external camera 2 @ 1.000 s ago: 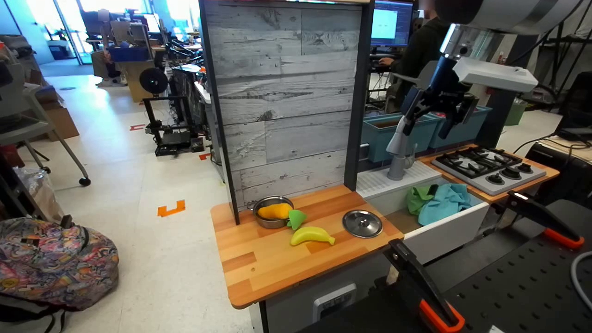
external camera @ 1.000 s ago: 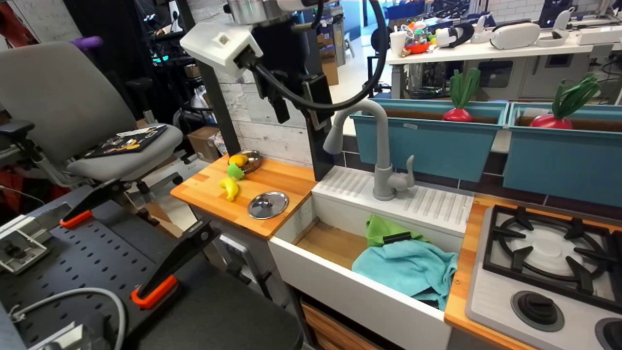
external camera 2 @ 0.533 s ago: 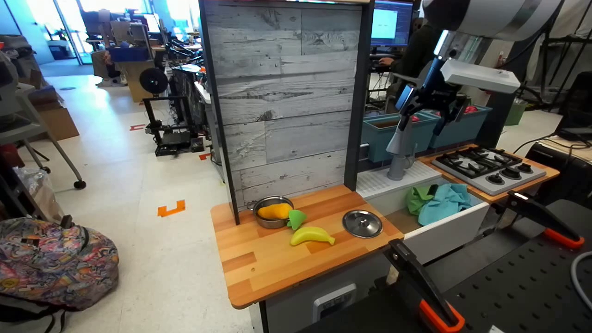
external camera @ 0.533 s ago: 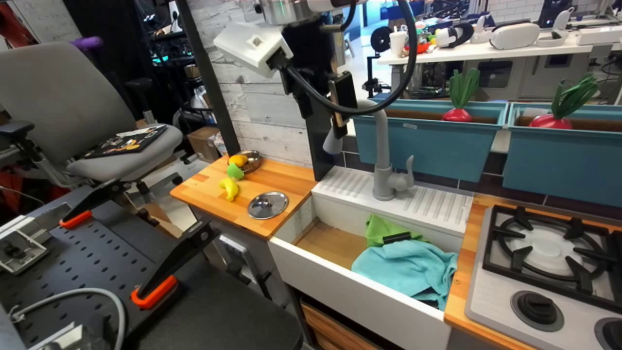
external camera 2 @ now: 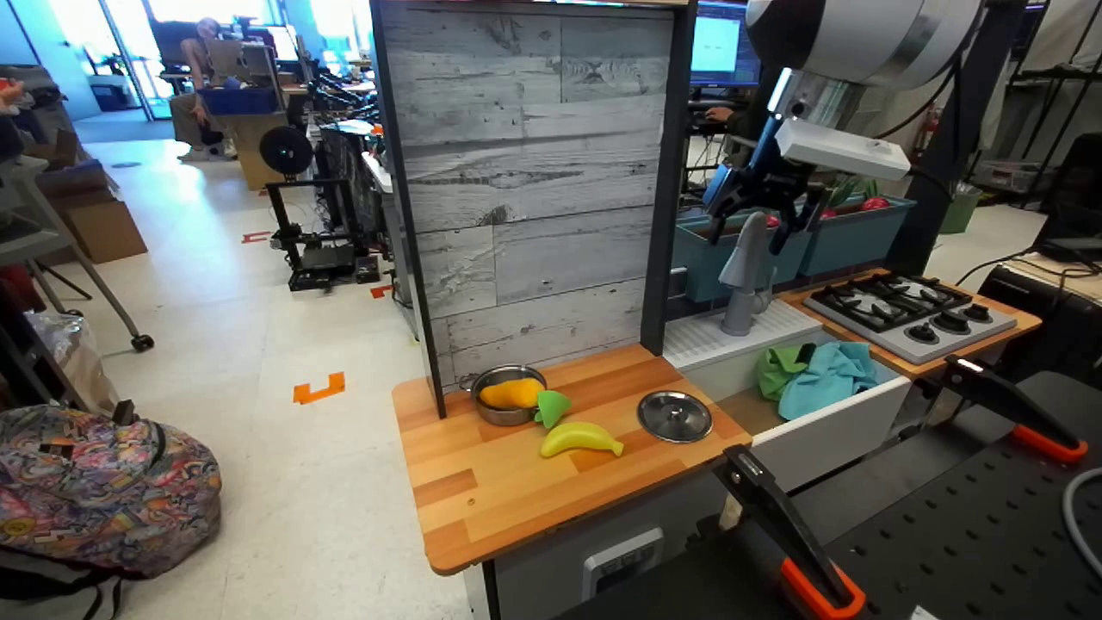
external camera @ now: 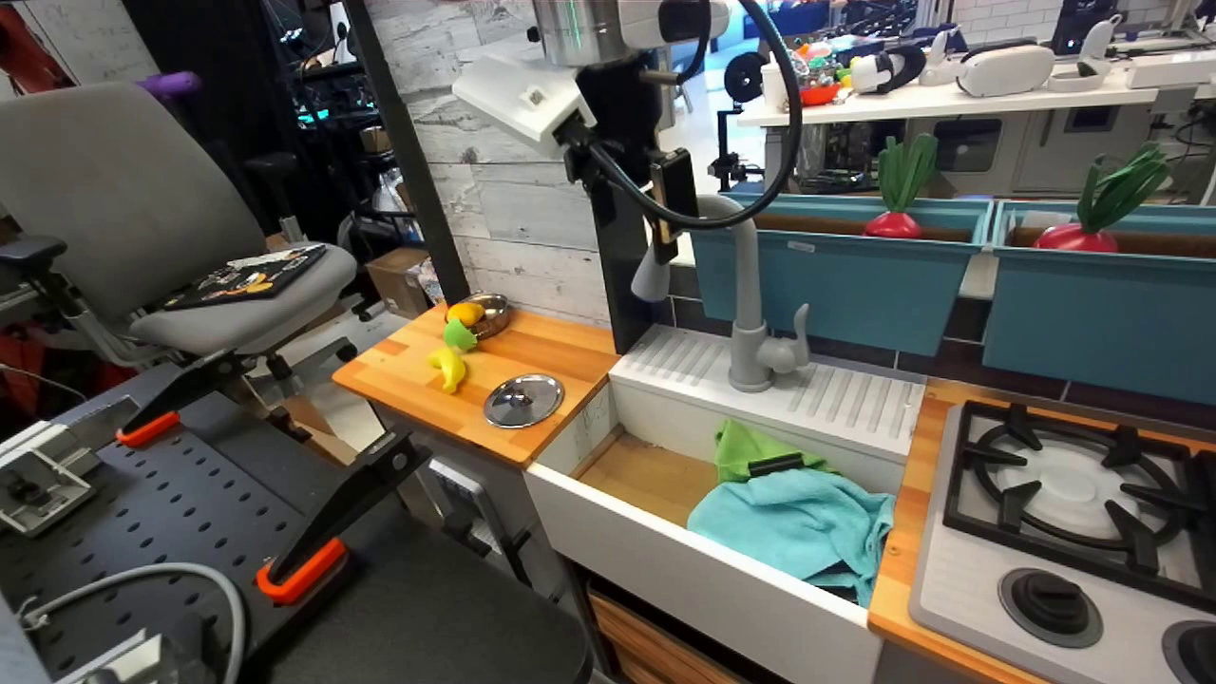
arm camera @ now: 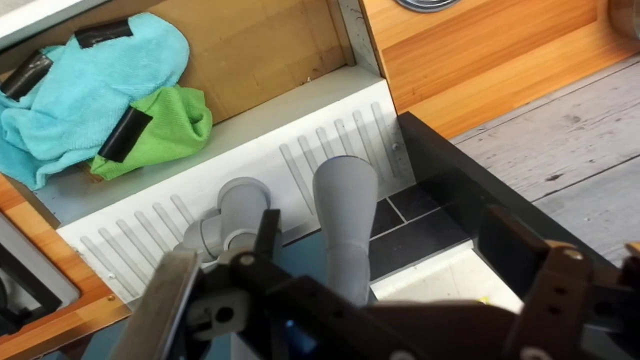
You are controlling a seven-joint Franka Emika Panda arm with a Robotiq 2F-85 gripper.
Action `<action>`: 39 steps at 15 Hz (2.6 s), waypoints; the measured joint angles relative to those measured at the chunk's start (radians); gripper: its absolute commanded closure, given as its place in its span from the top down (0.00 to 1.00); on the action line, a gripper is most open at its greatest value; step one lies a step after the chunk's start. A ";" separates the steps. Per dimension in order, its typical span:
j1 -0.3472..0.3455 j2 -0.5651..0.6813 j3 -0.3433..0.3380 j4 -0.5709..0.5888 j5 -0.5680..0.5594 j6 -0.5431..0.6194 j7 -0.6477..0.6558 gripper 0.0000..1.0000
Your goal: Put the carrot in the pot, move the banana to the left of the counter, then slide the spout to the right
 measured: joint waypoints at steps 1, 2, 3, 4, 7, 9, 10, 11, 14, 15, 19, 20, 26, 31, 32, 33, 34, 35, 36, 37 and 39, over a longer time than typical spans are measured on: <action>-0.001 0.009 0.002 0.013 0.004 -0.007 0.000 1.00; -0.002 0.018 0.003 0.024 0.014 -0.013 0.000 1.00; -0.004 0.027 0.003 0.035 0.021 -0.020 0.000 1.00; -0.006 0.034 0.003 0.044 0.027 -0.028 0.000 0.75; -0.015 0.057 0.001 0.066 0.037 -0.040 0.000 0.56; -0.015 0.071 -0.001 0.077 0.037 -0.042 0.000 0.40; -0.015 0.076 -0.001 0.081 0.037 -0.042 0.000 0.34; -0.015 0.079 -0.001 0.083 0.037 -0.042 0.000 0.27; -0.015 0.081 -0.001 0.085 0.037 -0.042 0.000 0.09; -0.015 0.081 -0.001 0.085 0.037 -0.042 0.000 0.09; -0.013 0.080 -0.003 0.081 0.035 -0.042 -0.003 0.09; -0.013 0.079 -0.004 0.078 0.034 -0.042 -0.008 0.09; -0.018 0.068 -0.009 0.059 0.031 -0.042 -0.099 0.09; -0.018 0.055 -0.021 0.038 0.020 -0.041 -0.159 0.09; -0.019 0.051 -0.024 0.032 0.019 -0.040 -0.169 0.09; -0.021 0.047 -0.025 0.025 0.019 -0.038 -0.178 0.09; -0.025 0.043 -0.025 0.018 0.019 -0.035 -0.187 0.09; -0.031 0.038 -0.024 0.008 0.020 -0.029 -0.197 0.09; -0.039 0.033 -0.023 -0.004 0.020 -0.024 -0.208 0.09; -0.050 0.028 -0.021 -0.015 0.021 -0.021 -0.219 0.09; -0.080 0.017 -0.015 -0.037 0.026 -0.015 -0.239 0.09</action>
